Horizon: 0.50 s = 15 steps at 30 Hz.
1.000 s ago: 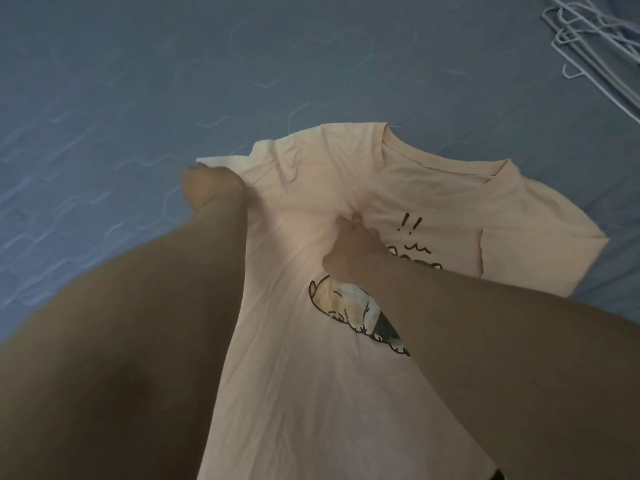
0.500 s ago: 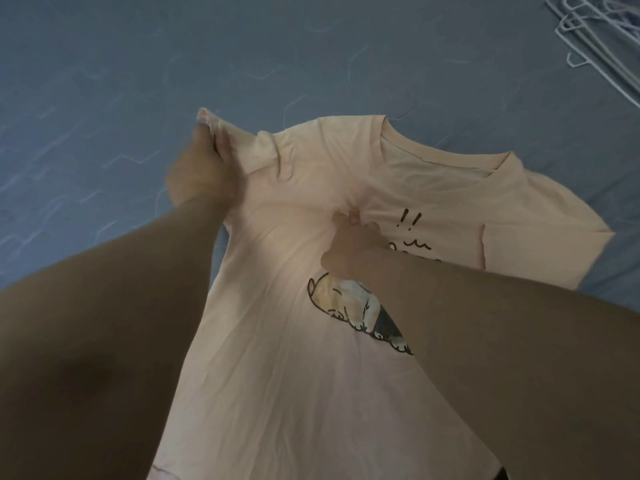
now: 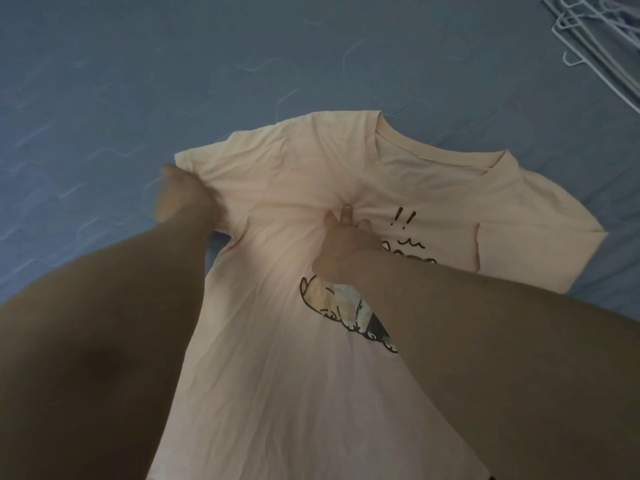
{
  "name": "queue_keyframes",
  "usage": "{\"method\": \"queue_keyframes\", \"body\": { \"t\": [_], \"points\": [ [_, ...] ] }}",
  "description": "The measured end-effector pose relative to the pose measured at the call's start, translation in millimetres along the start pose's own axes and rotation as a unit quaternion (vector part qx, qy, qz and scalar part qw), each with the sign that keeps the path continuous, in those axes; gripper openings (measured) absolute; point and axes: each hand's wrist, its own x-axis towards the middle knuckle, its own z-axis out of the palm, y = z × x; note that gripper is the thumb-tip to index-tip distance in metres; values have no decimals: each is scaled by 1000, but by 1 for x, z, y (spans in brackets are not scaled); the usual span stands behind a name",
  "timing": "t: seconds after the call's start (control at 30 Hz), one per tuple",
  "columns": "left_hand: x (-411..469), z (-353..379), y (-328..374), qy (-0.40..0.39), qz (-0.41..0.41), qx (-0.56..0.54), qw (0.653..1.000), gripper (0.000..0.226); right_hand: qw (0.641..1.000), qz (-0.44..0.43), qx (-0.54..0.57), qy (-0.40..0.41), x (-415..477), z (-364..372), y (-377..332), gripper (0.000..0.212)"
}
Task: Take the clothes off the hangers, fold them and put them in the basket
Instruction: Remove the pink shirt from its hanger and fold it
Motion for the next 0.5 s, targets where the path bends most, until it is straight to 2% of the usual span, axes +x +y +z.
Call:
{"method": "queue_keyframes", "body": {
  "t": [0.1, 0.17, 0.27, 0.37, 0.43, 0.5],
  "points": [
    [6, 1, 4, 90, 53, -43, 994, 40, 1000, -2, -20, 12, 3, 5, 0, 84],
    [-3, -1, 14, 126, 118, -79, 982, 45, 999, -5, -30, 19, 3, 8, 0, 82],
    [-43, -4, 30, 94, 281, 6, 955, 51, 999, 2, -33, 21, 1, 7, -2, 80],
    [-85, 16, 31, 74, 462, 107, 877, 29, 999, -7, -34, 19, 2, 5, -1, 82],
    [-97, 34, 29, 21, 502, 158, 850, 28, 997, -48, -56, 29, -1, 4, 3, 82],
    [-99, 44, 28, -58, 457, 188, 868, 40, 997, -72, -11, 26, -3, 2, 13, 83]
  ]
}}
